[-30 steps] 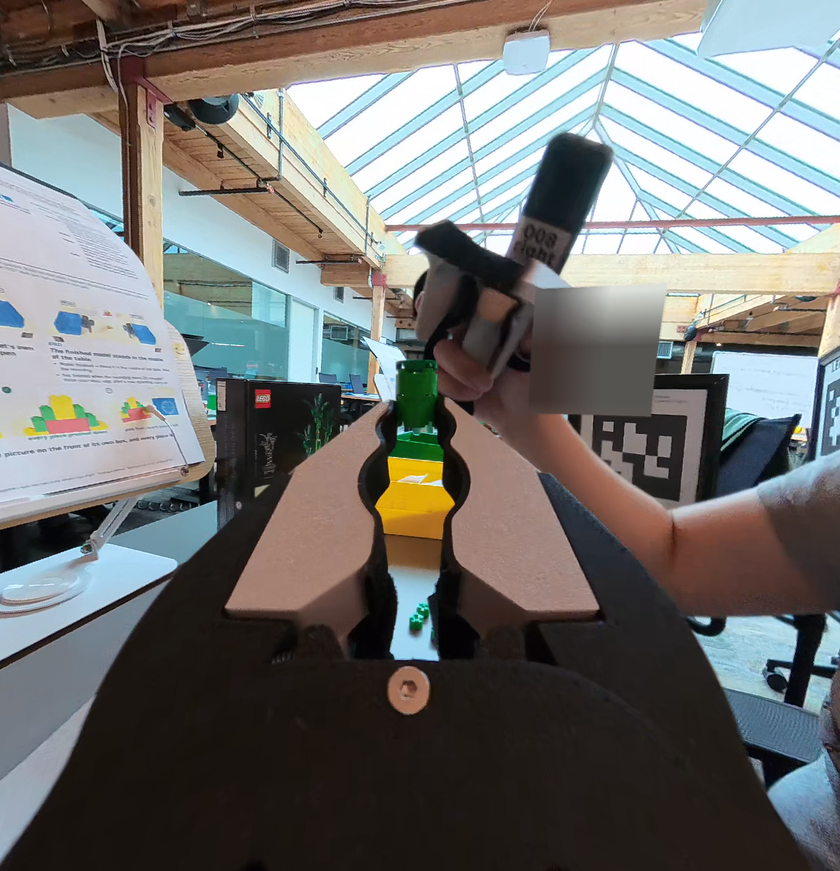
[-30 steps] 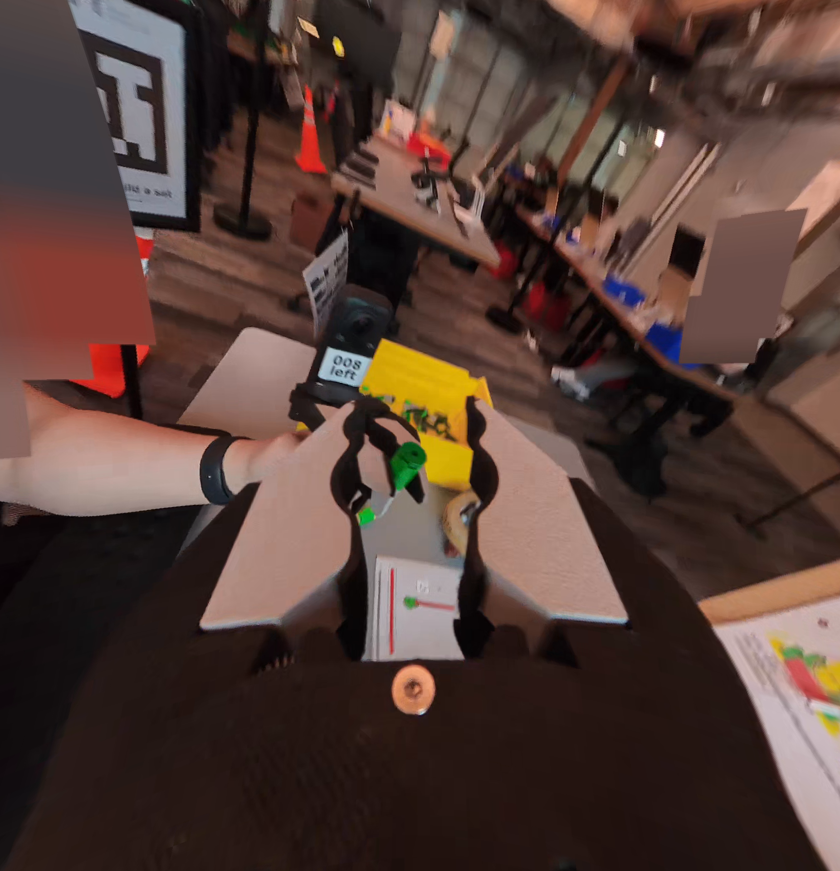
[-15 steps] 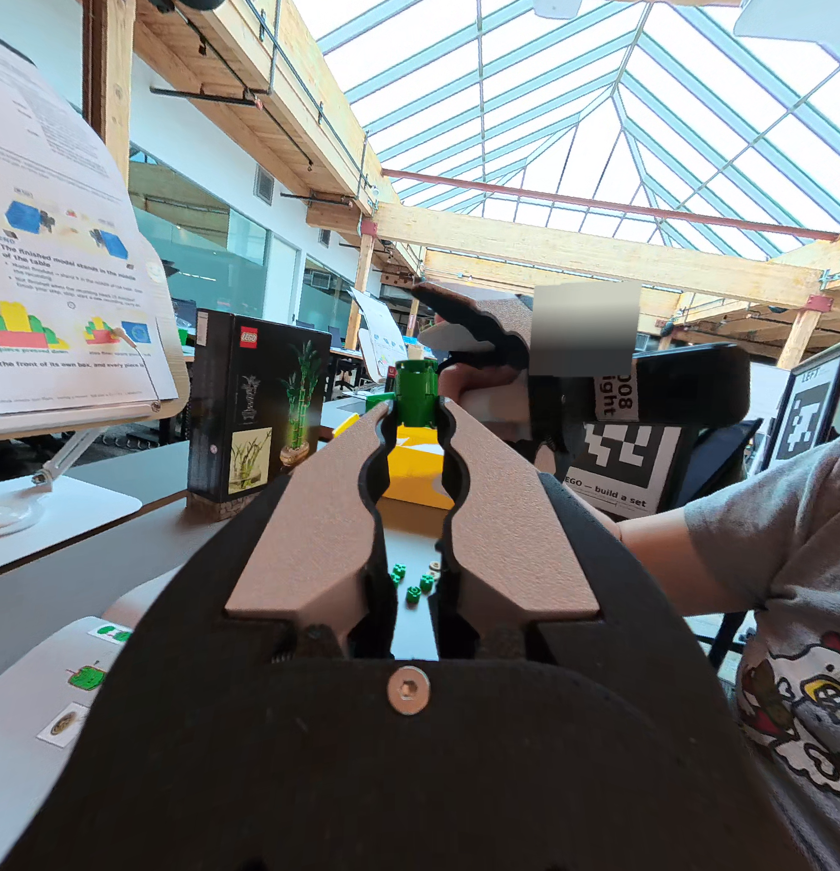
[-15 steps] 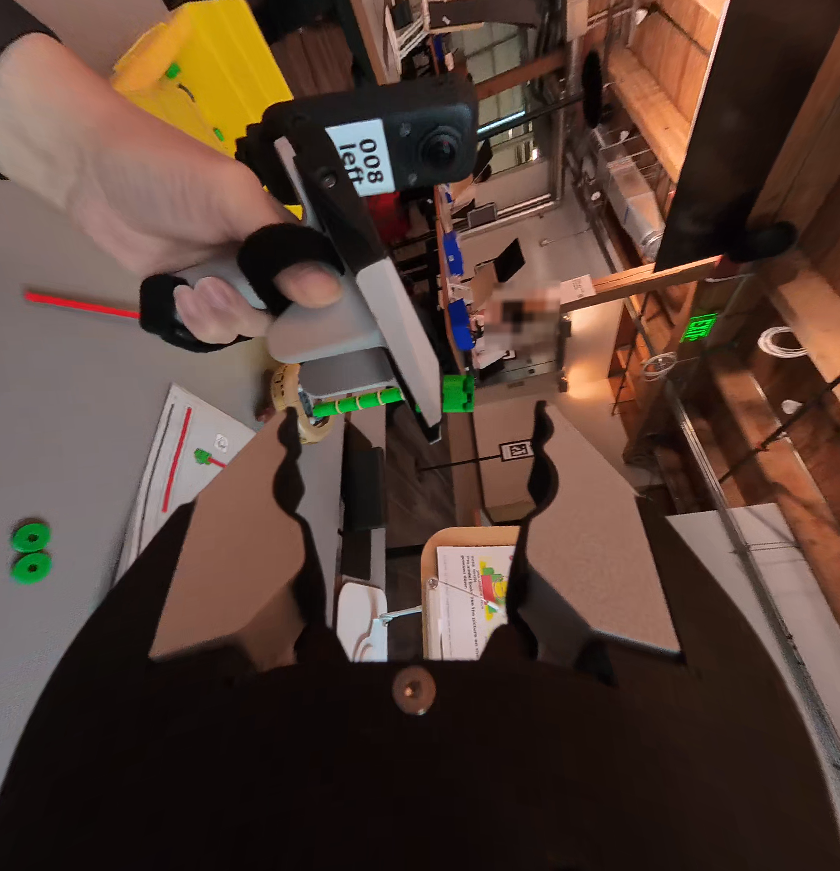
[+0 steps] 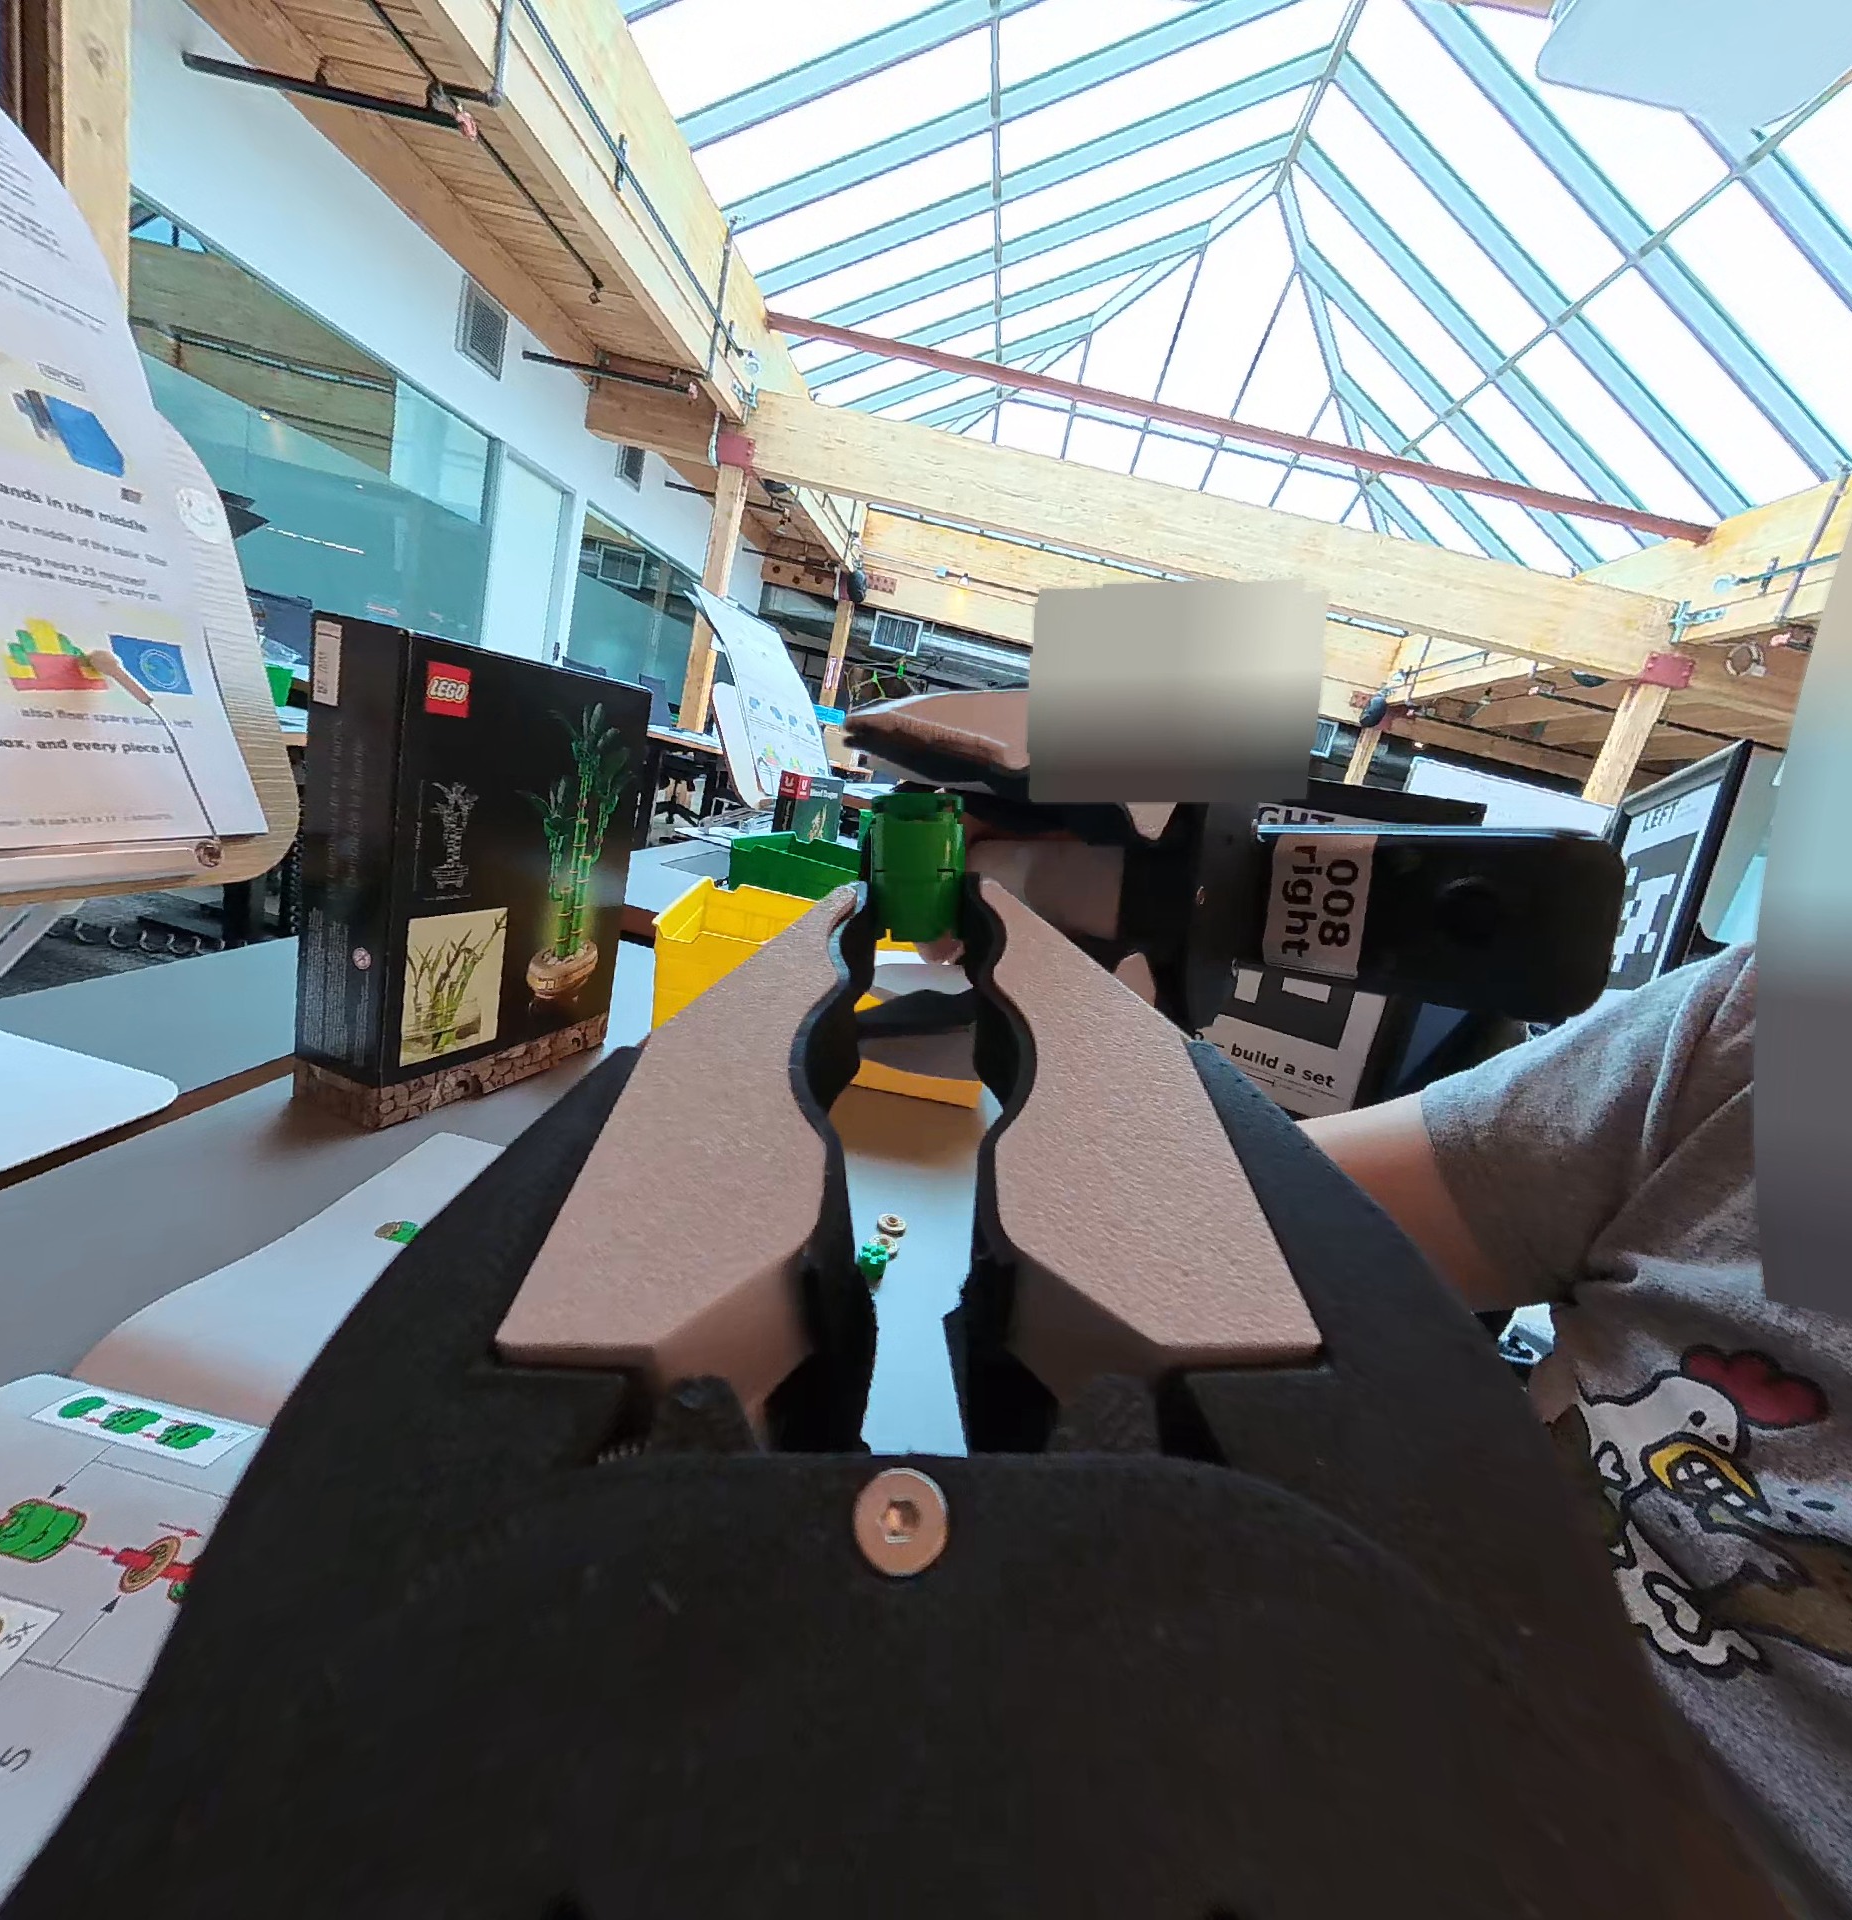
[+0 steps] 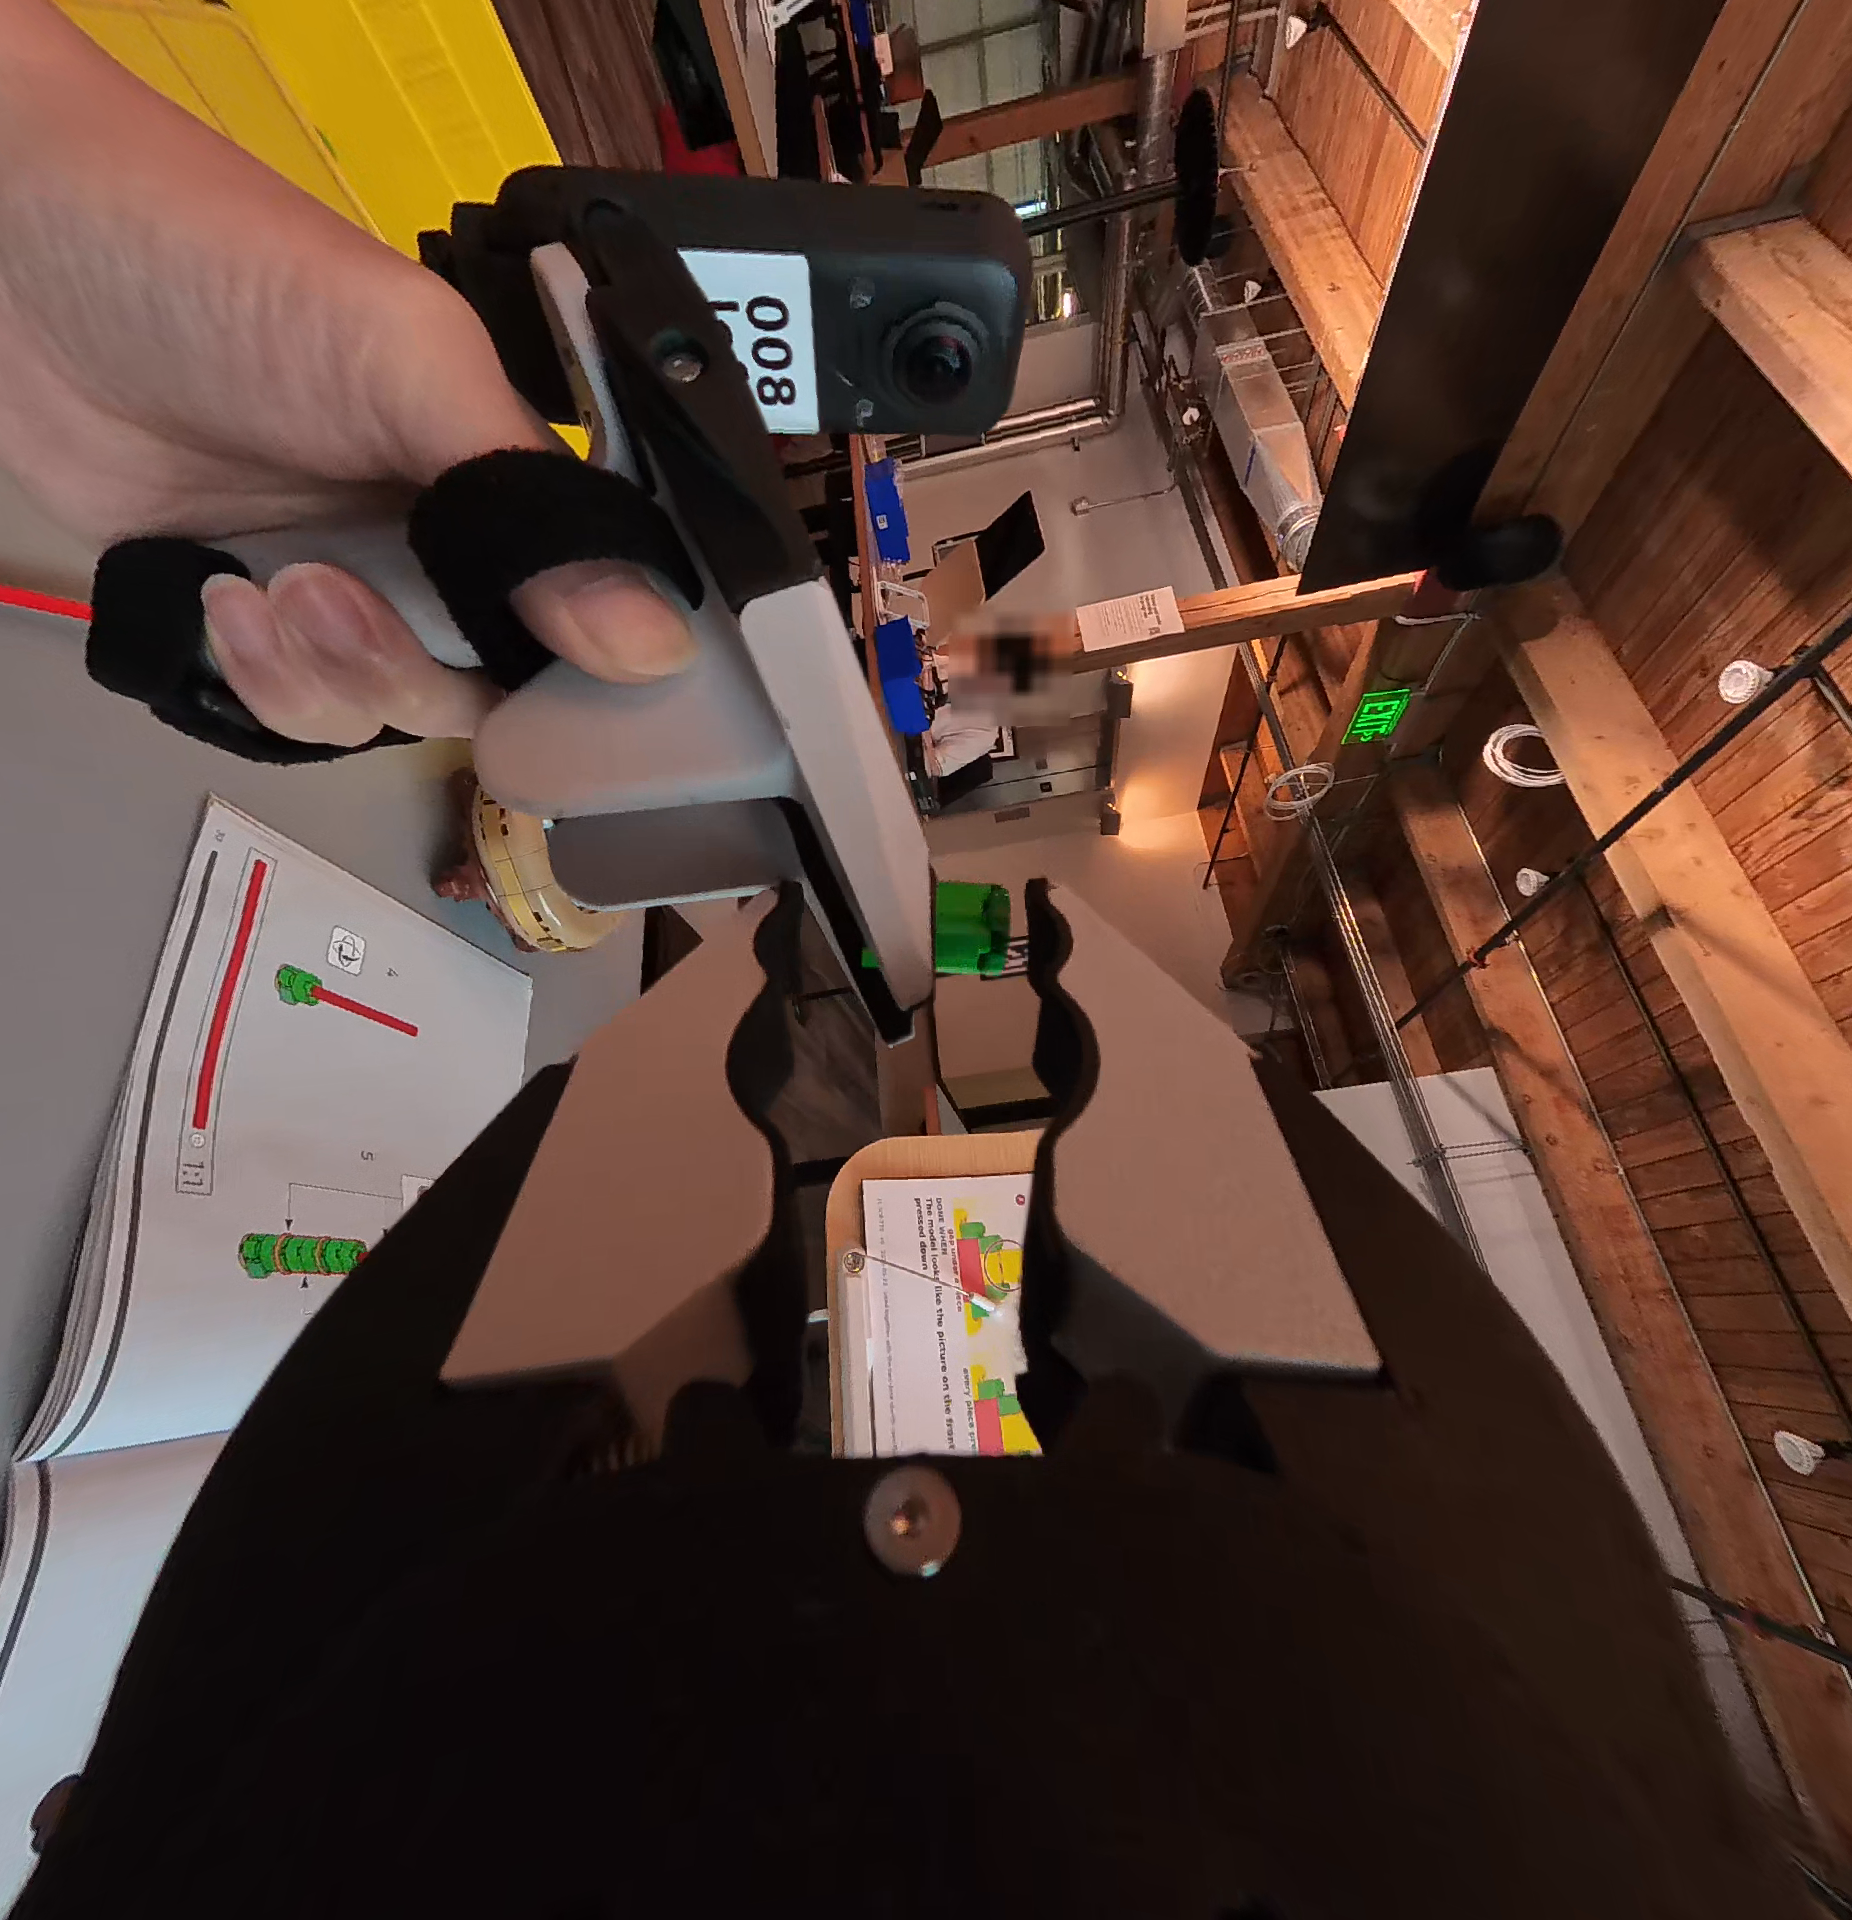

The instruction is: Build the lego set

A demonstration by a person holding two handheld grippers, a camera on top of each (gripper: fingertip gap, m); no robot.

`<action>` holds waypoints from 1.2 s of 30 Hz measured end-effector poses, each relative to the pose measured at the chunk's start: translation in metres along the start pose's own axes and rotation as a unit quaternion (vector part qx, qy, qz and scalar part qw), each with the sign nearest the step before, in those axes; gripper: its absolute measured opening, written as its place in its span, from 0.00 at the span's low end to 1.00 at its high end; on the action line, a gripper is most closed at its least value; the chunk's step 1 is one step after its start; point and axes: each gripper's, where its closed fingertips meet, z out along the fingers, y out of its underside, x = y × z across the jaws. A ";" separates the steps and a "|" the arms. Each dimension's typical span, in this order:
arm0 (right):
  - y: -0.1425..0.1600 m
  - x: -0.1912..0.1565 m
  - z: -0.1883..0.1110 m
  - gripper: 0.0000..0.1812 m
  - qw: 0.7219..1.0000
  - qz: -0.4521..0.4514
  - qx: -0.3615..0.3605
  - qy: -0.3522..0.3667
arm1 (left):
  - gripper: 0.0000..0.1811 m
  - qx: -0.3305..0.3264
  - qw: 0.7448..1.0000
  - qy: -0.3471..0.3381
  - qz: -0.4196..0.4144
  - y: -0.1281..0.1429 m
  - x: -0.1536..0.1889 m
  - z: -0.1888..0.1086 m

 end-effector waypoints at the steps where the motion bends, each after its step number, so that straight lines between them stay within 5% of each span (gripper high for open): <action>1: 0.000 0.001 0.000 0.23 1.000 0.001 -0.001 0.002 | 0.08 0.000 1.000 0.001 0.000 0.000 0.001 0.000; 36: 0.005 -0.015 -0.003 0.13 0.994 0.079 0.044 -0.053 | 0.08 -0.056 0.998 -0.003 -0.041 0.014 -0.003 0.000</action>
